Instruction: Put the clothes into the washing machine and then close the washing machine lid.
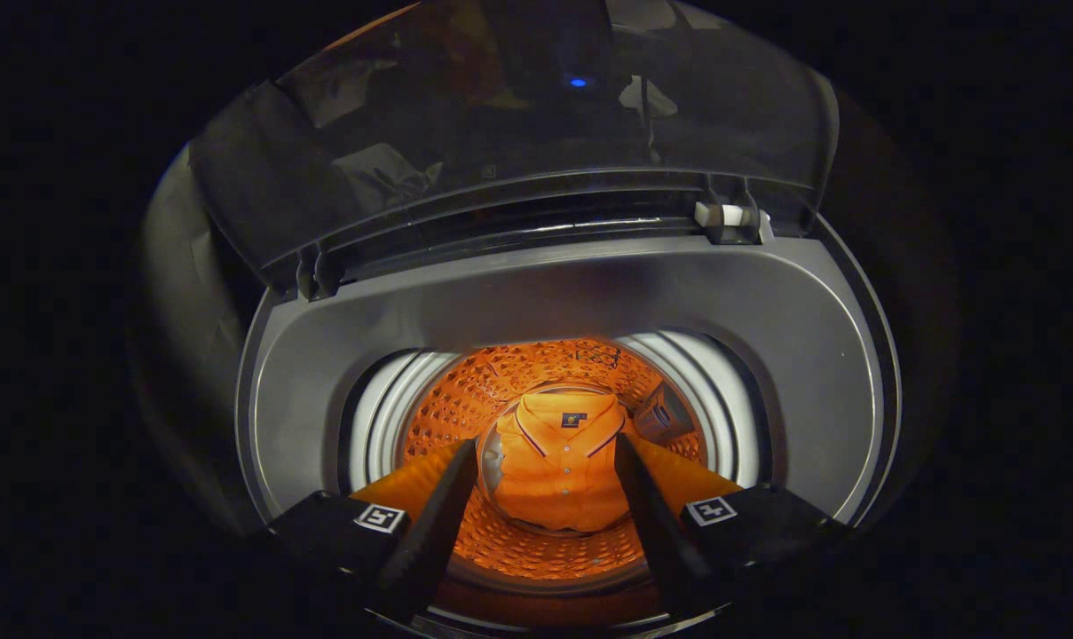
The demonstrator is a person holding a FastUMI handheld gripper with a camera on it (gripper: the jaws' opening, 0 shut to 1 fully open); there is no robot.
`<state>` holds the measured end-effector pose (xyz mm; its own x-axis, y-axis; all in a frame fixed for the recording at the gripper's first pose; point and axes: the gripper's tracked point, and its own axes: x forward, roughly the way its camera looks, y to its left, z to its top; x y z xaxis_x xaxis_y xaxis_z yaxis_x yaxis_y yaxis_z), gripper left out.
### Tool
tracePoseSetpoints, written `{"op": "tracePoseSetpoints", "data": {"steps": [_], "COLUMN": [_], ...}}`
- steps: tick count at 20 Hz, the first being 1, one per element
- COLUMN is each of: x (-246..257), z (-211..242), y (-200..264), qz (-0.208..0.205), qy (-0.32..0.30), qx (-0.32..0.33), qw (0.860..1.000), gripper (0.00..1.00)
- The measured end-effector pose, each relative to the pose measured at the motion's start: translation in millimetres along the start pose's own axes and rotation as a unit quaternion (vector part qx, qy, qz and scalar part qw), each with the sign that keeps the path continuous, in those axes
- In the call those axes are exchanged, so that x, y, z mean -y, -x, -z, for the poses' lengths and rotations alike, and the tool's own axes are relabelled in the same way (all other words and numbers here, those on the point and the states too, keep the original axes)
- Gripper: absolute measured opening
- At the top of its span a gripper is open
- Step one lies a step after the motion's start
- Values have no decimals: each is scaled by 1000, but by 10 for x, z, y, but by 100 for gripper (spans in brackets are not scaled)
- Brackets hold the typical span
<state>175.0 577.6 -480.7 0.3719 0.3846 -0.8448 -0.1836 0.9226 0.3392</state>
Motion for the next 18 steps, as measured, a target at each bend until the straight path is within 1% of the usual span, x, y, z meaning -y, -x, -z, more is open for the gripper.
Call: {"op": "tracePoseSetpoints", "data": {"steps": [4,10,14,18], "x": [-22,-117,-197,-255], "z": [-49,-275,-453,-775], "y": [135,523,852,1296], "qz": [2,-10,-27,-40], "qy": [6,17,10,10], "qx": [19,93,148,210], "qw": [1000,995,989,977], "gripper": [99,99,99,99]}}
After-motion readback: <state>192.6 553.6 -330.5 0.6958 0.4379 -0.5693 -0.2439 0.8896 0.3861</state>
